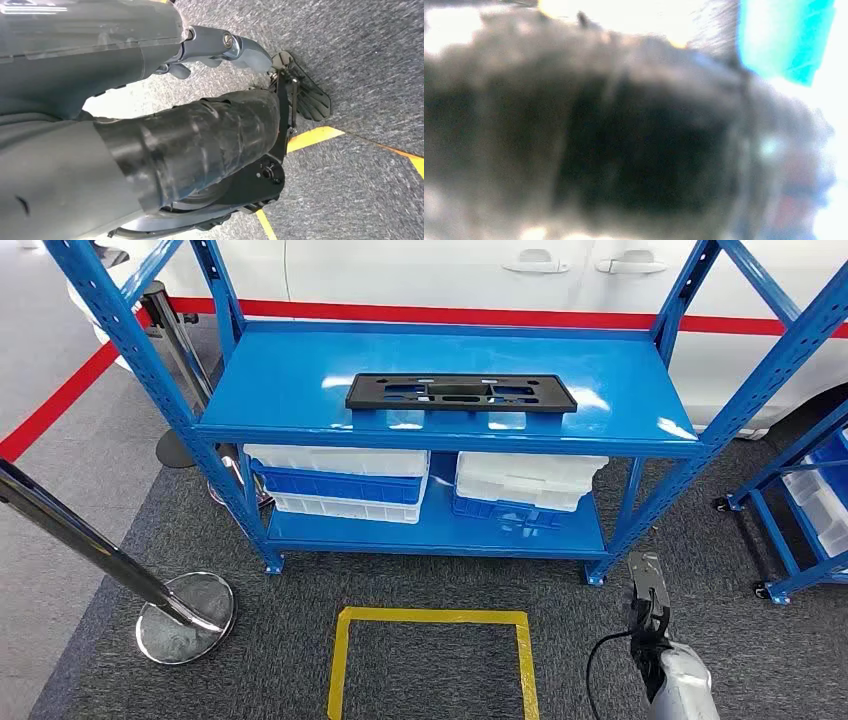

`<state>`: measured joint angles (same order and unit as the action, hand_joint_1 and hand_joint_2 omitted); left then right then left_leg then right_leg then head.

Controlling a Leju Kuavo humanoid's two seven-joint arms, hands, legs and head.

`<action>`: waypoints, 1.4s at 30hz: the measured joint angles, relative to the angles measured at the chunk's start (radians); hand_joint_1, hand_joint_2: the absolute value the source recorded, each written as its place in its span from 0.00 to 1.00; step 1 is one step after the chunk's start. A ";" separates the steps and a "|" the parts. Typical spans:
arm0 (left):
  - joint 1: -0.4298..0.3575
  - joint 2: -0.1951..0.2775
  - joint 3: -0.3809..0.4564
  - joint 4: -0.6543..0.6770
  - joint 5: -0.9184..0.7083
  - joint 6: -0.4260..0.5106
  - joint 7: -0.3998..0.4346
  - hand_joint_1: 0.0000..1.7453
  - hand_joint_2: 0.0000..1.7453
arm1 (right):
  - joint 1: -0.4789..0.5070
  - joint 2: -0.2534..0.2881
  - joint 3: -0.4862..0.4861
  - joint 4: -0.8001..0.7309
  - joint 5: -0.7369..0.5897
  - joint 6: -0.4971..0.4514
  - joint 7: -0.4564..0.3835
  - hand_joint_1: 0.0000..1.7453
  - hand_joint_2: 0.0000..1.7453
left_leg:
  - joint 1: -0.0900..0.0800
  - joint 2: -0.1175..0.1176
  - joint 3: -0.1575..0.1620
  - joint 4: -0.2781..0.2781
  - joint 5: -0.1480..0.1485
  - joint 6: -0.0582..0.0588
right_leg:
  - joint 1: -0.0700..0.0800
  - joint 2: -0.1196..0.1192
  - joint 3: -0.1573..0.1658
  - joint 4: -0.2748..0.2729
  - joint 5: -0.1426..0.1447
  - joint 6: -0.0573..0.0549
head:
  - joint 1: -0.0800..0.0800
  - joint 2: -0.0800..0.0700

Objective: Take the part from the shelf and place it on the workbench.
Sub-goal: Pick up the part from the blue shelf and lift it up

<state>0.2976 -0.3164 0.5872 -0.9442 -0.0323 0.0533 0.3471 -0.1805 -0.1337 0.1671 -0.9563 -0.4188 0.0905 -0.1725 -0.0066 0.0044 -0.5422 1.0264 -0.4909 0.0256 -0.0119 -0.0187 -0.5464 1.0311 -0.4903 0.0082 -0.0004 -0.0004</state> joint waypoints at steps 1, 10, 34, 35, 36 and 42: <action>-0.002 -0.002 0.009 0.000 -0.013 -0.017 0.000 0.00 0.00 | -0.009 -0.003 0.000 -0.014 0.007 0.020 -0.008 0.00 0.00 | 0.000 0.000 0.000 0.000 0.000 0.000 | 0.000 0.000 -0.001 0.000 0.000 0.000 | 0.000 0.000; -0.042 -0.019 0.149 0.009 -0.235 -0.285 -0.021 0.00 0.00 | -0.158 -0.075 0.049 -0.192 0.260 0.368 -0.168 0.00 0.00 | -0.002 -0.001 -0.004 0.000 0.003 0.001 | -0.002 -0.001 -0.005 0.003 0.001 0.000 | 0.000 0.000; -0.146 -0.037 0.351 0.099 -0.450 -0.361 -0.063 0.00 0.00 | -0.407 -0.121 0.505 -0.249 1.134 -0.182 -0.075 0.00 1.00 | -0.003 0.000 -0.007 0.000 0.006 0.001 | -0.002 -0.001 -0.012 0.005 0.003 0.001 | 0.000 0.000; -0.146 -0.037 0.352 0.099 -0.451 -0.362 -0.063 0.00 0.00 | -0.407 -0.121 0.511 -0.248 1.134 -0.182 -0.075 0.00 1.00 | -0.003 0.000 -0.008 0.000 0.006 0.001 | -0.002 -0.001 -0.012 0.005 0.003 0.001 | 0.000 0.000; -0.146 -0.038 0.354 0.099 -0.452 -0.363 -0.063 0.00 0.00 | -0.406 -0.121 0.515 -0.248 1.135 -0.182 -0.075 0.00 1.00 | -0.003 0.000 -0.008 0.000 0.006 0.001 | -0.002 -0.001 -0.012 0.005 0.003 0.001 | 0.000 0.000; -0.153 -0.038 0.367 0.102 -0.483 -0.371 -0.072 0.00 0.00 | -0.401 -0.121 0.533 -0.241 1.156 -0.187 -0.075 0.00 1.00 | -0.003 0.000 -0.008 0.000 0.006 0.001 | -0.002 0.000 -0.012 0.004 0.003 0.001 | 0.000 0.000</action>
<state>0.1445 -0.3548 0.9538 -0.8423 -0.5157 -0.3172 0.2747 -0.5818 -0.2548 0.6998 -1.1972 0.7372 -0.0961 -0.2478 -0.0096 0.0041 -0.5498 1.0264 -0.4851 0.0269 -0.0142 -0.0192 -0.5584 1.0356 -0.4870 0.0089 -0.0004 -0.0004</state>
